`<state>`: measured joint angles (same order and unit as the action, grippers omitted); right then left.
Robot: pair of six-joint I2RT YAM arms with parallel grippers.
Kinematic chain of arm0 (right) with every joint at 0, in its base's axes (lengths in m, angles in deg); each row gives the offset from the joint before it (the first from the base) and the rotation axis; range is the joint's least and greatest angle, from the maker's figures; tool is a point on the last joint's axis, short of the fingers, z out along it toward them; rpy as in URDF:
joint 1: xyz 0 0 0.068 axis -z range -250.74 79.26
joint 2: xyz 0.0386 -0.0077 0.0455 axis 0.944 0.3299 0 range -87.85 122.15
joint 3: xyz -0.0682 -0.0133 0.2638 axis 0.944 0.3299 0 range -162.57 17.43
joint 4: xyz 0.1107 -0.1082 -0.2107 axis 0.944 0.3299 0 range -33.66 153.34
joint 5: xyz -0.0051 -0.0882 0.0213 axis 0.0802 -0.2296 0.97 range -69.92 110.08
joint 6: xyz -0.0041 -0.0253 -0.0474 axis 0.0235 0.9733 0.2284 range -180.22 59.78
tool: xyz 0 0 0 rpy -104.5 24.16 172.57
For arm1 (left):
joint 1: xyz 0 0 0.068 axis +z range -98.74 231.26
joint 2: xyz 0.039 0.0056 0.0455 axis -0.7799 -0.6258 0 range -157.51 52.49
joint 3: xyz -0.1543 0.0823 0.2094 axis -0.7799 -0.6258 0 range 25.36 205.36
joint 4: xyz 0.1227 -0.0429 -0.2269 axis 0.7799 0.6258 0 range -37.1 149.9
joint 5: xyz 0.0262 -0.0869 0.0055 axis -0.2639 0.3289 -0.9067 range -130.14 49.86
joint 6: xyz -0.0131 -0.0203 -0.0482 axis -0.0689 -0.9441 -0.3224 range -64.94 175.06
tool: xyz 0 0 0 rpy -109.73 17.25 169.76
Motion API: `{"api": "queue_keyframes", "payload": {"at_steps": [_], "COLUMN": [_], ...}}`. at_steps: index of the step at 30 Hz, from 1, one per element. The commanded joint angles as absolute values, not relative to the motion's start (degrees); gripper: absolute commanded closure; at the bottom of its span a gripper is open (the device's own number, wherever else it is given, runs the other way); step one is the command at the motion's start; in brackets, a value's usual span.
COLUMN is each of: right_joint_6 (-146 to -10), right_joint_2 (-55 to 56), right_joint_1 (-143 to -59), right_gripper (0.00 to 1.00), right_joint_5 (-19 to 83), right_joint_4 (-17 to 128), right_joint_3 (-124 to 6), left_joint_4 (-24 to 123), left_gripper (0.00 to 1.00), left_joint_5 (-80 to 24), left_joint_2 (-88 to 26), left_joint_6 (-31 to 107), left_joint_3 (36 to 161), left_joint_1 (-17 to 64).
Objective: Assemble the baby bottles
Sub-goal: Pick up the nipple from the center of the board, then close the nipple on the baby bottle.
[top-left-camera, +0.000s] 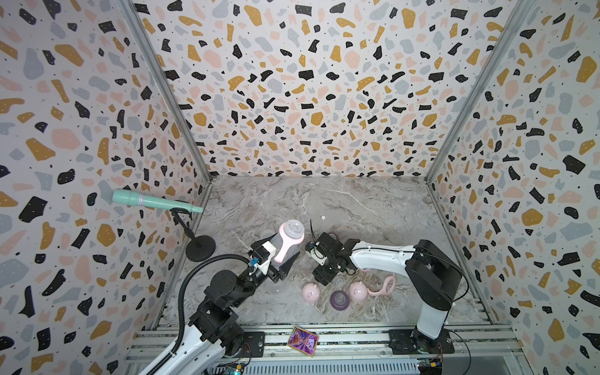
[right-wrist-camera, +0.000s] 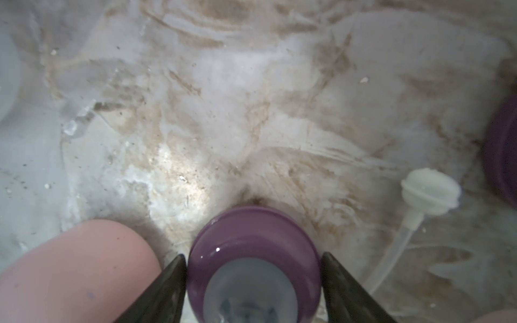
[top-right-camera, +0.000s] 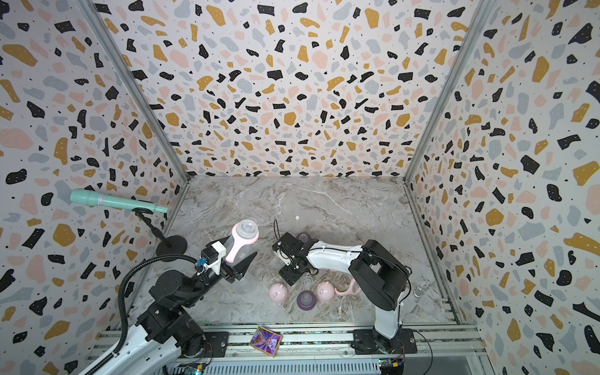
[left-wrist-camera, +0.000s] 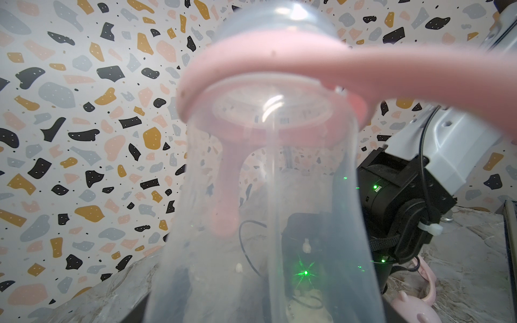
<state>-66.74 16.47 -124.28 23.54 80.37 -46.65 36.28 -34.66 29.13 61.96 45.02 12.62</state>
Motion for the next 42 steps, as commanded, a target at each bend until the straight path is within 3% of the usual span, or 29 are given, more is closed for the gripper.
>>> {"api": "queue_keyframes", "payload": {"at_steps": [1, 9, 16, 20, 23, 36, 42], "right_joint_6": [-66.8, -66.7, -67.0, -67.2, -66.3, -60.1, -59.8], "right_joint_2": [17.1, 18.2, 13.8, 5.0, -1.8, -12.0, -12.3], "right_joint_1": [-124.4, -124.4, -123.8, -118.9, -114.5, -109.9, -112.0], "right_gripper": [0.24, 0.3, 0.59, 0.79, 0.85, 1.0, 1.0], "right_joint_5": [21.3, 21.7, 23.2, 31.0, 38.0, 55.6, 60.0], "right_joint_4": [87.1, 86.8, 85.8, 86.9, 90.0, 111.3, 112.0], "right_joint_3": [-47.5, -47.6, -48.1, -49.9, -53.2, -81.4, -84.4], "left_joint_4": [34.0, 33.9, 33.7, 33.7, 34.0, 40.9, 43.5], "left_gripper": [1.0, 1.0, 1.0, 1.0, 1.0, 1.0, 1.0], "left_joint_5": [-34.6, -34.6, -34.3, -31.5, -27.9, -13.0, -11.0], "left_joint_2": [30.0, 30.2, 29.9, 28.2, 25.6, 12.1, 9.9], "left_joint_6": [62.7, 62.7, 62.9, 63.4, 64.4, 73.1, 74.7], "left_joint_3": [47.0, 46.9, 47.0, 47.9, 49.1, 58.7, 60.5], "left_joint_1": [12.6, 12.6, 12.6, 12.6, 12.6, 12.6, 12.6]}}
